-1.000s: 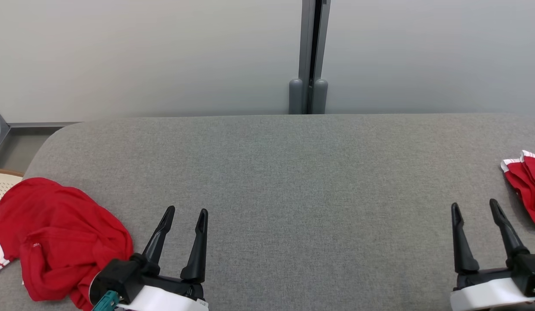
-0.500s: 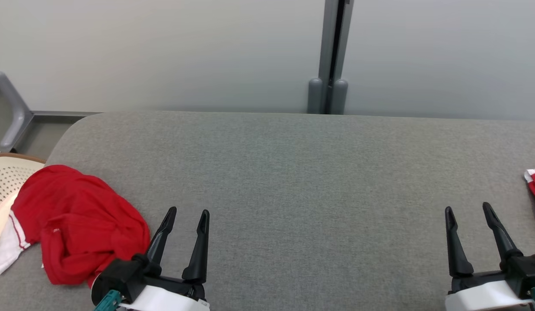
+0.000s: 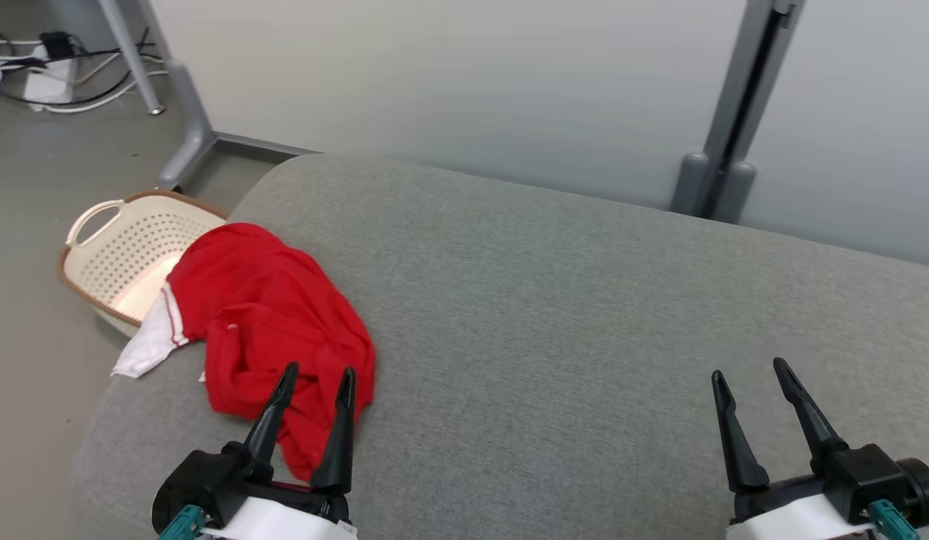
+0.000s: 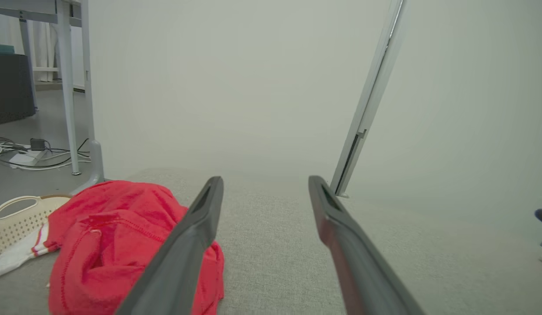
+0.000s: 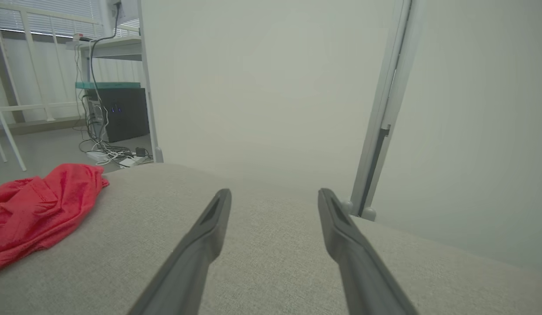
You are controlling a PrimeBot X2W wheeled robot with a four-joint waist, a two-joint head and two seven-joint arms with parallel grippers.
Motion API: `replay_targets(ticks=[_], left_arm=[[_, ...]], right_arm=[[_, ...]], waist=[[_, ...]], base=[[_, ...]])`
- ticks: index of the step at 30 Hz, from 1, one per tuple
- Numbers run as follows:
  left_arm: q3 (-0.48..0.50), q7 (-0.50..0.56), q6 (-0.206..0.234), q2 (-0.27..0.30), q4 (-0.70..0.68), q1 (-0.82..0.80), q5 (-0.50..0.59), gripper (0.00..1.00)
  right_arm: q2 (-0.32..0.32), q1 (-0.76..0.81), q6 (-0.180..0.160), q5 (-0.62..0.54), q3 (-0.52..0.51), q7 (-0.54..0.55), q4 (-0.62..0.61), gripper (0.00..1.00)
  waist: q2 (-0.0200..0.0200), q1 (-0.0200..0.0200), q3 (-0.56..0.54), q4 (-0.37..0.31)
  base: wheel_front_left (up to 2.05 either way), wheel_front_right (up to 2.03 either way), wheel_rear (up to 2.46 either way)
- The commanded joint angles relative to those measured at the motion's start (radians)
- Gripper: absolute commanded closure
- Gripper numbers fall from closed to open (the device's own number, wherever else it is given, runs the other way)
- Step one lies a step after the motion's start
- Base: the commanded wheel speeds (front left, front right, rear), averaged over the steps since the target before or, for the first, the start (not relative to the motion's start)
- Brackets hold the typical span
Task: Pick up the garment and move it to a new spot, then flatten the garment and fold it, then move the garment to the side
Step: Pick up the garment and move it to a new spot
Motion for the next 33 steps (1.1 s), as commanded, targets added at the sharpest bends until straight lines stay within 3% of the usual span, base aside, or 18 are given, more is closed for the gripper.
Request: replay_targets(ticks=[1,5,11,20,33], left_arm=[[0.006,0.000,-0.003,0.003,-0.001,0.006,0.002,0.00],[0.010,0.000,-0.005,0.003,-0.001,0.010,0.010,0.00],[0.040,0.000,0.014,0.002,-0.030,0.016,-0.001,0.00],[0.058,0.000,0.038,0.003,-0.054,0.032,-0.011,0.00],[0.095,0.000,0.021,0.003,-0.003,-0.010,0.014,0.00]], right_arm=[[0.002,-0.009,-0.002,0.008,0.009,-0.001,0.002,0.00],[0.008,-0.014,-0.002,0.010,0.023,-0.001,0.011,0.00],[-0.002,-0.063,-0.002,0.019,0.091,-0.001,0.037,0.00],[-0.016,-0.107,-0.002,0.041,0.136,-0.001,0.069,0.00],[-0.003,-0.051,-0.002,0.035,0.092,-0.001,0.054,0.00]], waist=[[0.0000,0.0000,0.000,0.068],[0.0000,0.0000,0.001,0.131],[0.0000,0.0000,0.036,0.156],[0.0000,0.0000,0.044,0.162],[0.0000,0.0000,0.024,0.143]], base=[[0.00,0.00,0.00],[0.00,0.00,0.00],[0.00,0.00,0.00],[0.00,0.00,0.00],[0.00,0.00,0.00]])
